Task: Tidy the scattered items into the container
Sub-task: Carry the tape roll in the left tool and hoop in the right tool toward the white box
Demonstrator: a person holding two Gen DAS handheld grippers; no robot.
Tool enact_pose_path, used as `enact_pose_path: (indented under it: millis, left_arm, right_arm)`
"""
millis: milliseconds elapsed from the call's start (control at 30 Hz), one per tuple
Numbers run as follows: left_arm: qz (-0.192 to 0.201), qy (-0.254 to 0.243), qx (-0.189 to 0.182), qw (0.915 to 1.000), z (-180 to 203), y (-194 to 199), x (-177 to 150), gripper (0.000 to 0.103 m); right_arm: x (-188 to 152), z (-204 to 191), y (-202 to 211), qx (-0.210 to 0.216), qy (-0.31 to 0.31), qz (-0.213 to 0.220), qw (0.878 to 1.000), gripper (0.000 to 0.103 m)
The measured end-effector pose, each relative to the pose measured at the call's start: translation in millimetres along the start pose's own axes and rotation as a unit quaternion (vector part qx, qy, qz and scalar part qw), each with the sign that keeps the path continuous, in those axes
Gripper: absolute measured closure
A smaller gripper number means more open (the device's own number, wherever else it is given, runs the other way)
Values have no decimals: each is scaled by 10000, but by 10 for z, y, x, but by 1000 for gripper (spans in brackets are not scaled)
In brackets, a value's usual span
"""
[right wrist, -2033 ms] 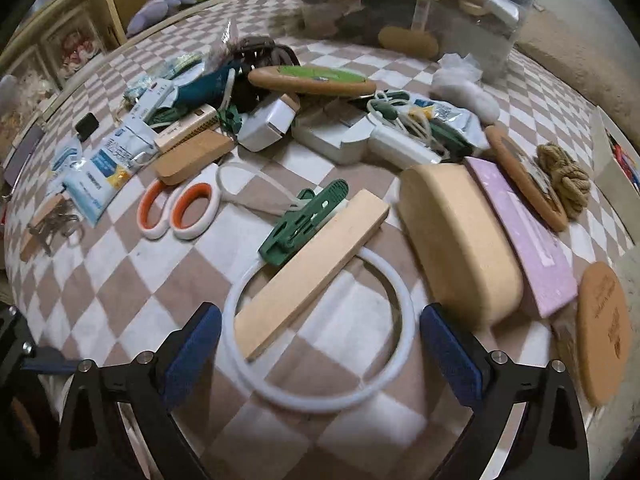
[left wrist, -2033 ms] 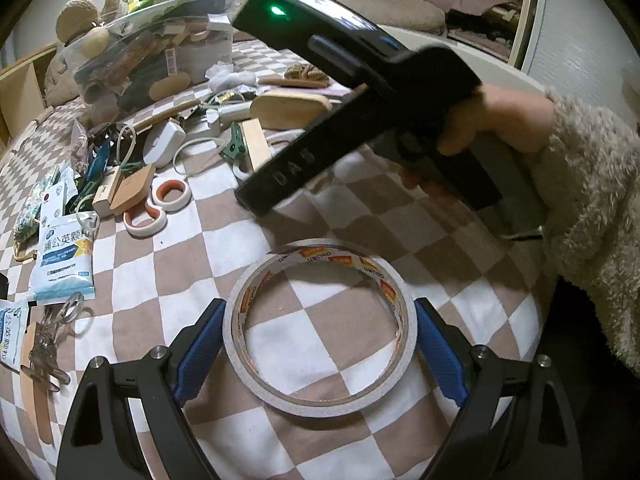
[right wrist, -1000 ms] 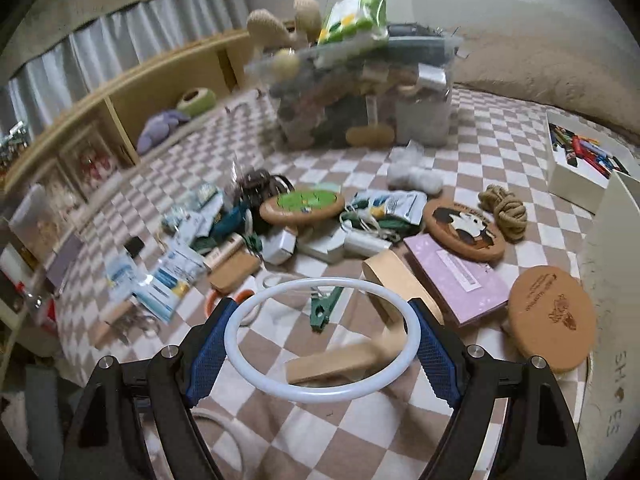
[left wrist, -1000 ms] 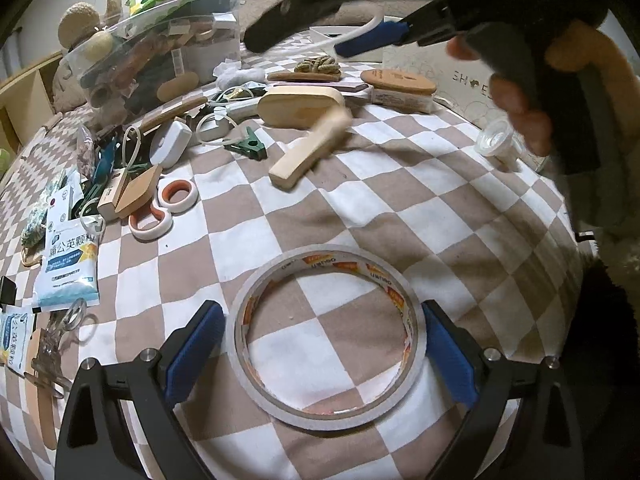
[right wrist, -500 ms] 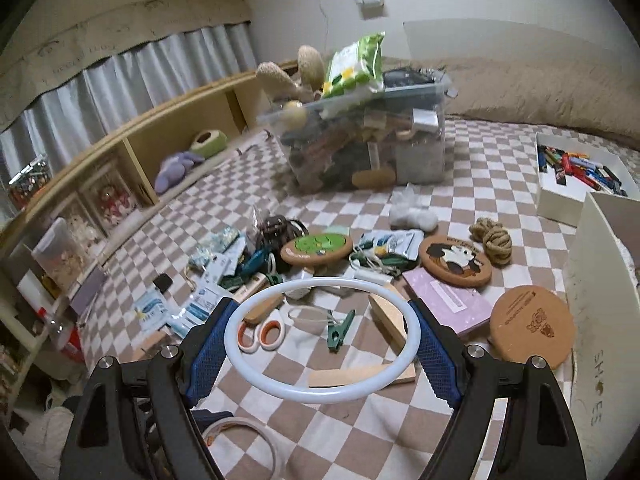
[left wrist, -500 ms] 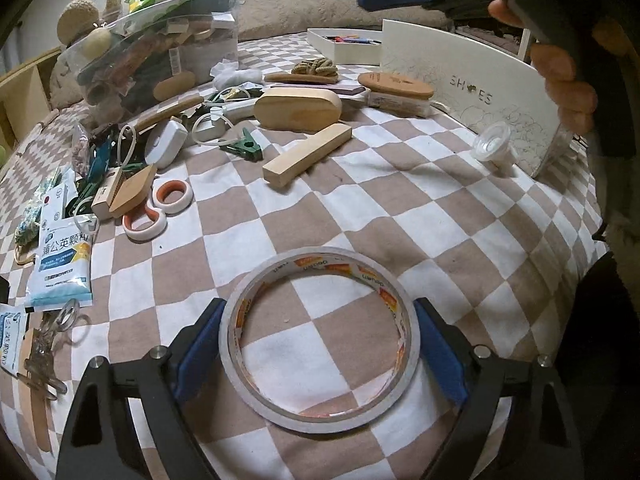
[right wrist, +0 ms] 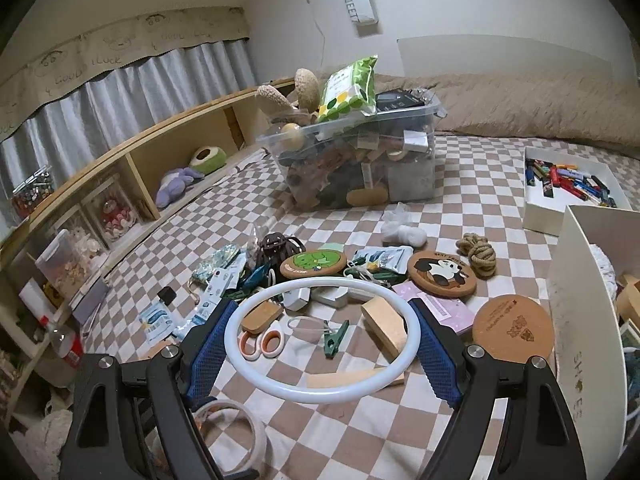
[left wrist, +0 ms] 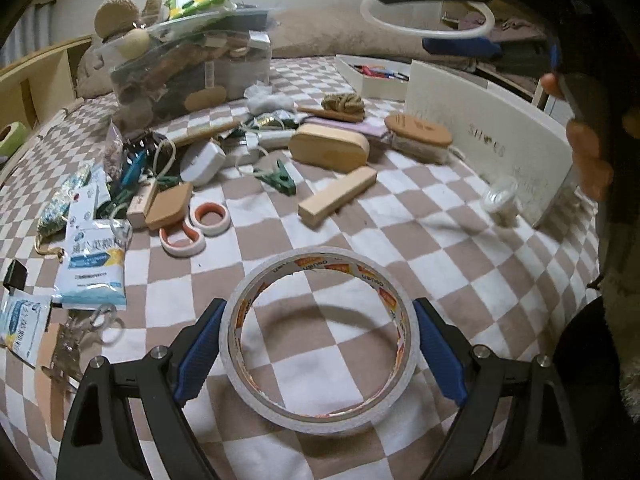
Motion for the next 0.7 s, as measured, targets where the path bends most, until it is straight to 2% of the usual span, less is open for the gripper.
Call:
enact_pose_path:
  millis: [333, 467, 700]
  left_arm:
    - [304, 54, -21, 9995, 26, 227, 216, 12]
    - [449, -32, 85, 9990, 53, 319, 302, 12]
    - [544, -97, 48, 9985, 145, 415, 425, 12]
  right_arm:
    - [-19, -17, 234, -120, -49, 159, 9998, 18]
    - [-34, 27, 339, -176, -152, 233, 9995, 18]
    - [-94, 105, 510, -307, -294, 291, 9987, 18]
Point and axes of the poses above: each gripper's, at about its wrist camera, not at the fingertips, and y roughly against the way its jaws point, z to its right, x to its top, the point moved 9 cm from there along -y, roughly the way its jaws point, and after that the axes turned 5 degrees about y, right-handed, at the moved point
